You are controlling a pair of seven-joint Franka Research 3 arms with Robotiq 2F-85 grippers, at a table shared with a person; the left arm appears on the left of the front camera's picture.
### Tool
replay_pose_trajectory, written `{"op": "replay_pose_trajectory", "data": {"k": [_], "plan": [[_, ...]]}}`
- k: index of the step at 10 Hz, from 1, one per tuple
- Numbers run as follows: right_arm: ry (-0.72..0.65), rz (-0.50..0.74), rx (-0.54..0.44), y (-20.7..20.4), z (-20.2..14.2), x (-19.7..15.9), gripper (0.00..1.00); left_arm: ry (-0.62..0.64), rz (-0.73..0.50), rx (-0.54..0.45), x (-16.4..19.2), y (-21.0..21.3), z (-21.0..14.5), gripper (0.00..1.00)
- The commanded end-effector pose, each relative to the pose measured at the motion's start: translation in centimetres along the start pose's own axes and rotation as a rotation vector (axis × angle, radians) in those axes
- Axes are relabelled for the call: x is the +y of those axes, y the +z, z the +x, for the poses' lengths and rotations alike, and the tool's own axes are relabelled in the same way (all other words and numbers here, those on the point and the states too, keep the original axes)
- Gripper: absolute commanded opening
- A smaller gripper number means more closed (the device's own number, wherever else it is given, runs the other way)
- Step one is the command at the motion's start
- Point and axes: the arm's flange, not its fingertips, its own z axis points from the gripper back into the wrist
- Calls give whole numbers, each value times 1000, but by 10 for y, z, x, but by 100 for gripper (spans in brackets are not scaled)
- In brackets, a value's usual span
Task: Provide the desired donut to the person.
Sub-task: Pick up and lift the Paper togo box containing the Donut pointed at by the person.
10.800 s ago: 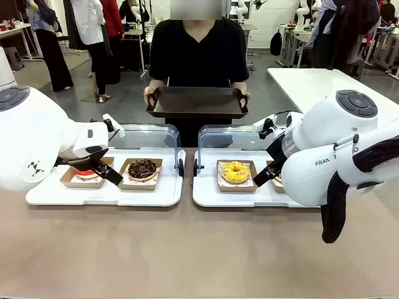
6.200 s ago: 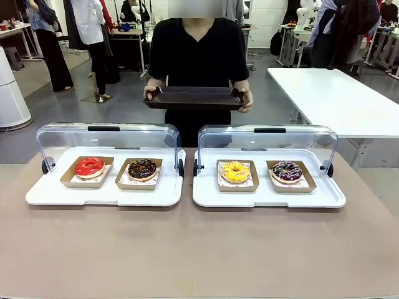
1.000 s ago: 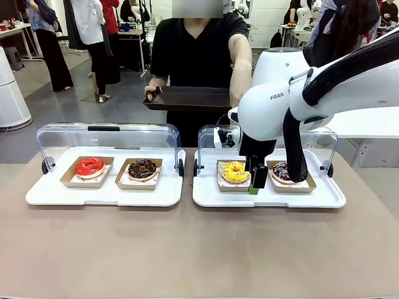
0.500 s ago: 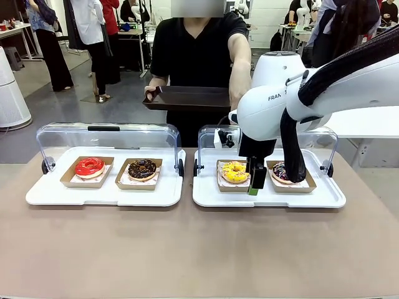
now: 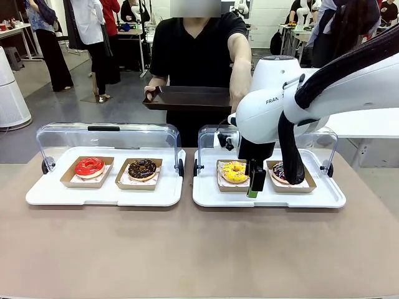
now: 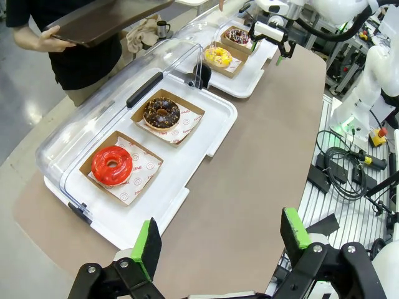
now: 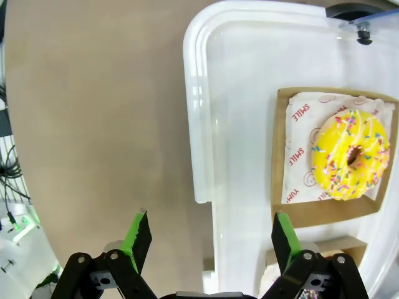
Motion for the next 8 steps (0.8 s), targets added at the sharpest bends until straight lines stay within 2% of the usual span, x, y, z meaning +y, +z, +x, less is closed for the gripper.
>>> {"op": "replay_pose_trajectory", "data": {"k": [1,8], "plan": [[-18,1,10,-18,-3,-19,100,-17,-8,-21,1,1,0,100],[-20,3,-2,-38,-23,-48,100,-17,-8,-21,1,1,0,100]]}}
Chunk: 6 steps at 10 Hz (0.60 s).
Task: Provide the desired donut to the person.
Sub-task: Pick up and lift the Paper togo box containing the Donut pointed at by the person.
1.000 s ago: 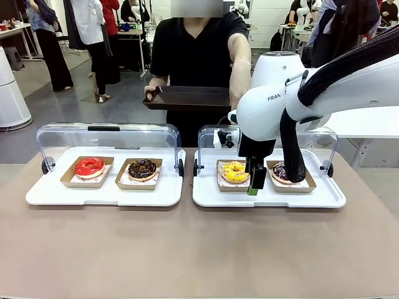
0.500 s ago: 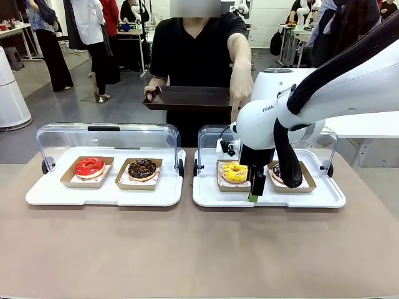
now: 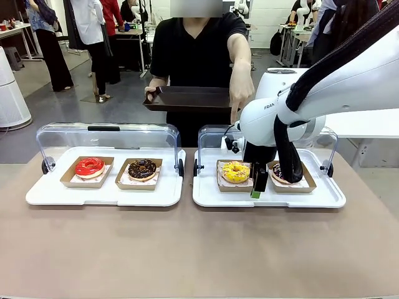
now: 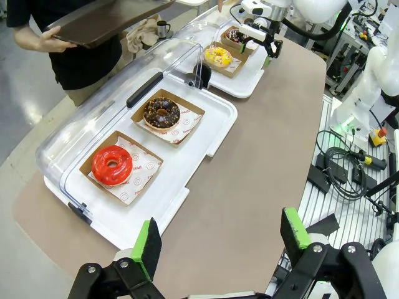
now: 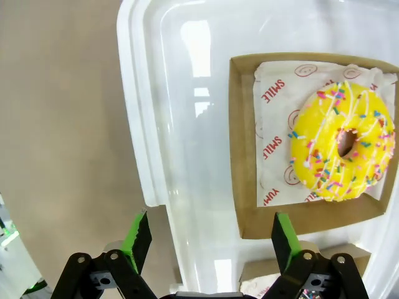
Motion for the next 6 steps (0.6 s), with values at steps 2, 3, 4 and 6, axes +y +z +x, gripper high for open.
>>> {"op": "replay_pose_trajectory", "data": {"k": [2,3,4,6], "plan": [[27,-8,-2,-11,-2,-11,100,-17,-8,-21,1,1,0,100],[30,-9,-9,-12,-2,-11,100,-17,-8,-21,1,1,0,100],[33,-13,-21,-12,-2,-12,100,-17,-8,-21,1,1,0,100],[48,-29,-44,-14,-1,-13,100,-17,-8,-21,1,1,0,100]]}}
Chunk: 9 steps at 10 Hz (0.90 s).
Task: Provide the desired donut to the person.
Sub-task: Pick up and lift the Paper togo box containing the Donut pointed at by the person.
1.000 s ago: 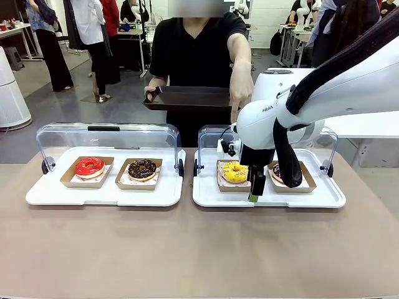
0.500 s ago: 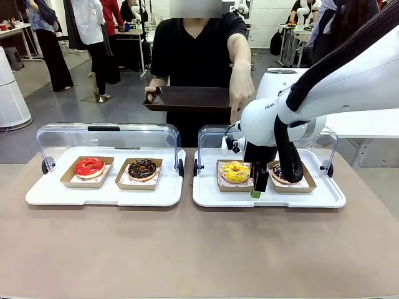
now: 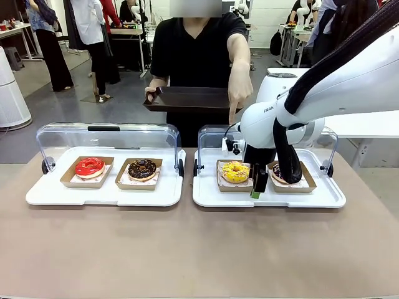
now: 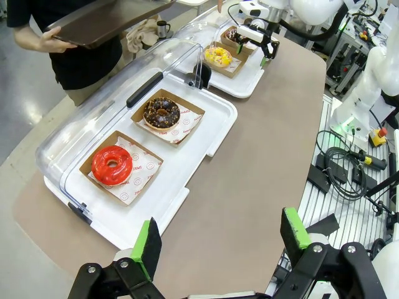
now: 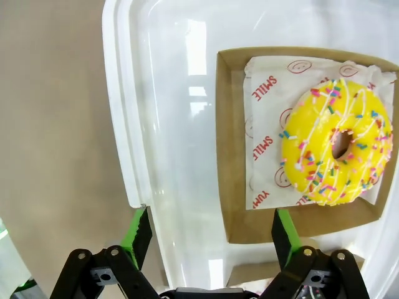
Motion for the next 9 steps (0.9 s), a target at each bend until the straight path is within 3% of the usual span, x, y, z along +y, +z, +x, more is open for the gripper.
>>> {"op": "replay_pose_trajectory", "data": {"k": [1,5,6,7,8,9], "plan": [[30,-11,-33,-6,0,-6,100,-17,-8,-21,1,1,0,100],[50,-14,-52,-12,0,-6,100,-17,-8,-21,1,1,0,100],[69,-26,-49,-12,0,-5,90,-17,-8,-21,1,1,0,100],[67,-26,-48,-12,0,-5,42,-17,-8,-21,1,1,0,100],[70,-26,-45,-13,0,-4,31,-17,-8,-21,1,1,0,100],[72,-25,-45,-13,1,-4,0,-17,-8,-21,1,1,0,100]]}}
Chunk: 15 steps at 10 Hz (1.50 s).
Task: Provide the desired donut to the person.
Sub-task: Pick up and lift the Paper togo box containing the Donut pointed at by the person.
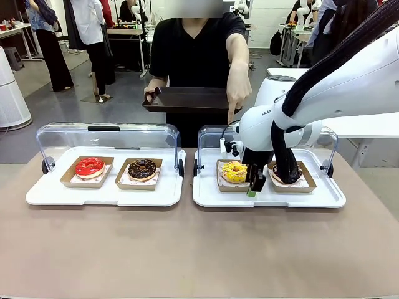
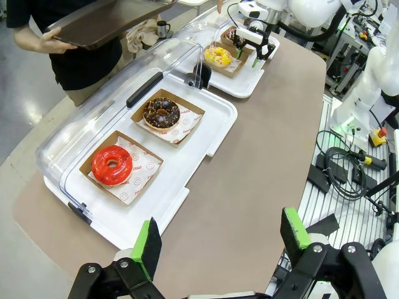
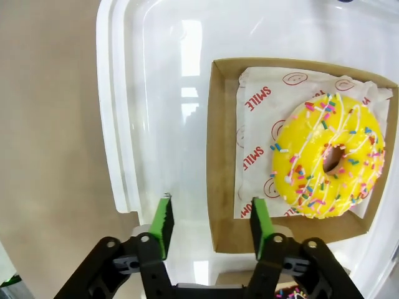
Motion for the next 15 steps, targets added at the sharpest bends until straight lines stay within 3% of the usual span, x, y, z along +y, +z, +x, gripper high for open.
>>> {"op": "replay_pose_trajectory", "data": {"k": [1,3,4,11,15], "plan": [[19,2,-30,-8,-3,0,0,-17,-8,-21,1,1,0,100],[24,7,-32,-8,-3,0,5,-17,-8,-21,1,1,0,100],[30,9,-33,-9,-1,1,0,-17,-8,-21,1,1,0,100],[72,25,-37,-2,6,9,0,-17,-8,-21,1,1,0,100],[-40,68,64,130,54,71,0,-17,-8,-21,1,1,0,100]]}}
